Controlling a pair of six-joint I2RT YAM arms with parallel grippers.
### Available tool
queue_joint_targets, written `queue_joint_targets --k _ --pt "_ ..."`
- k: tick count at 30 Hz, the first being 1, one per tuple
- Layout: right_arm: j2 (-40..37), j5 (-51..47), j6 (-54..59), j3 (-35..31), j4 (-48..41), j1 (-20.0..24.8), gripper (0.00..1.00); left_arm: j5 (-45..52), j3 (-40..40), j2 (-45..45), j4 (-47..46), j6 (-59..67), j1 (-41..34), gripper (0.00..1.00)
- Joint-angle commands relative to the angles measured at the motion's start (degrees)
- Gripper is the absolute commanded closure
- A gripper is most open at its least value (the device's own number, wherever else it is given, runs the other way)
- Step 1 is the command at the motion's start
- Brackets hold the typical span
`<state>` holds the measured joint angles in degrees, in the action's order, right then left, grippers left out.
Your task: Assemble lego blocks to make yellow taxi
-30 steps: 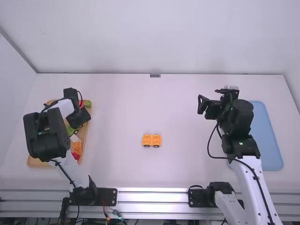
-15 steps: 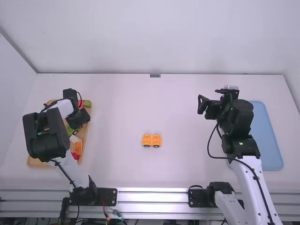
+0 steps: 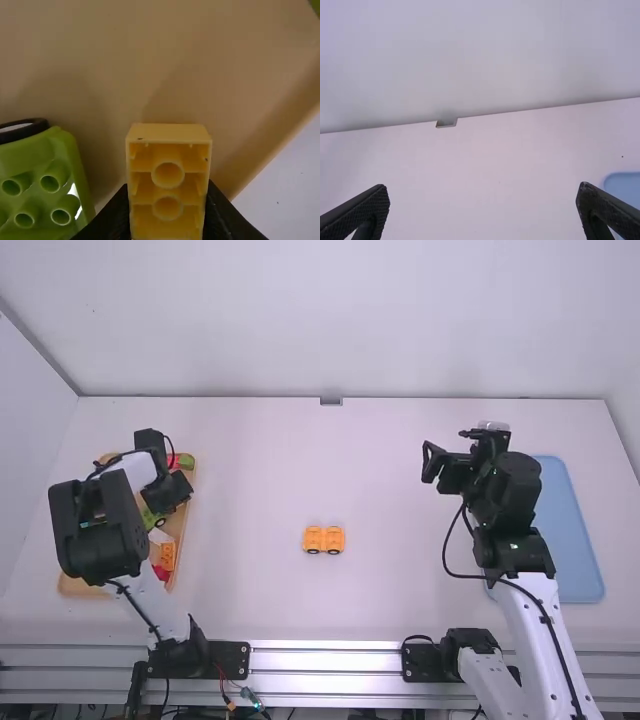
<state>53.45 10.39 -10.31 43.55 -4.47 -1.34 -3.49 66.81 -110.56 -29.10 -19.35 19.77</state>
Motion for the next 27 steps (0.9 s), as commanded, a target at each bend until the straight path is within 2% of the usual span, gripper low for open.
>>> queue_joint_targets --k 1,4,5,7,8,11,15,18,19,20,23,27 --pt "0.20 0.31 -0.24 1.38 0.15 -0.20 0.02 -0.35 1.29 -0.76 -0.87 1.14 0.11 0.78" --pt "0.13 0.31 -0.44 1.38 0.15 -0.20 0.01 -3.48 2.97 -0.04 -3.32 0.74 0.11 0.80" --pt "0.13 0.35 -0.39 1.38 0.22 -0.22 0.02 -3.65 3.80 0.57 -4.50 0.76 0.11 0.85" --pt "0.15 0.46 -0.39 1.38 0.59 -0.22 0.01 -3.32 4.79 1.90 -5.88 0.74 0.13 0.87" --pt "0.33 1.31 -0.39 1.38 0.87 -0.20 0.01 -2.97 5.18 3.23 -6.25 0.74 0.13 0.92" --pt "1.81 6.16 0.31 1.38 3.10 -0.22 0.01 -1.31 5.11 7.69 -5.81 0.22 0.11 0.97" --pt "6.71 14.82 0.22 1.38 8.48 -0.26 0.02 9.25 2.54 16.68 -1.22 7.19 -1.53 0.95" --pt "13.60 26.71 -0.22 1.38 16.76 -0.22 0.01 23.76 -1.31 24.28 5.55 15.02 -5.14 0.91" --pt "13.97 27.47 -0.22 1.38 17.27 -0.22 0.01 24.41 -1.49 24.55 5.86 15.34 -5.35 0.91" --pt "17.20 33.29 -0.24 1.38 21.75 -0.22 0.02 30.45 -3.15 26.86 8.57 17.84 -7.17 0.91" --pt "22.23 42.34 -2.69 1.38 29.42 -0.22 0.01 38.88 -5.57 29.18 12.70 20.39 -10.10 0.90" --pt "32.65 56.22 -11.32 1.53 49.40 -1.64 0.01 54.16 -9.25 29.62 21.81 25.92 -16.57 0.91"
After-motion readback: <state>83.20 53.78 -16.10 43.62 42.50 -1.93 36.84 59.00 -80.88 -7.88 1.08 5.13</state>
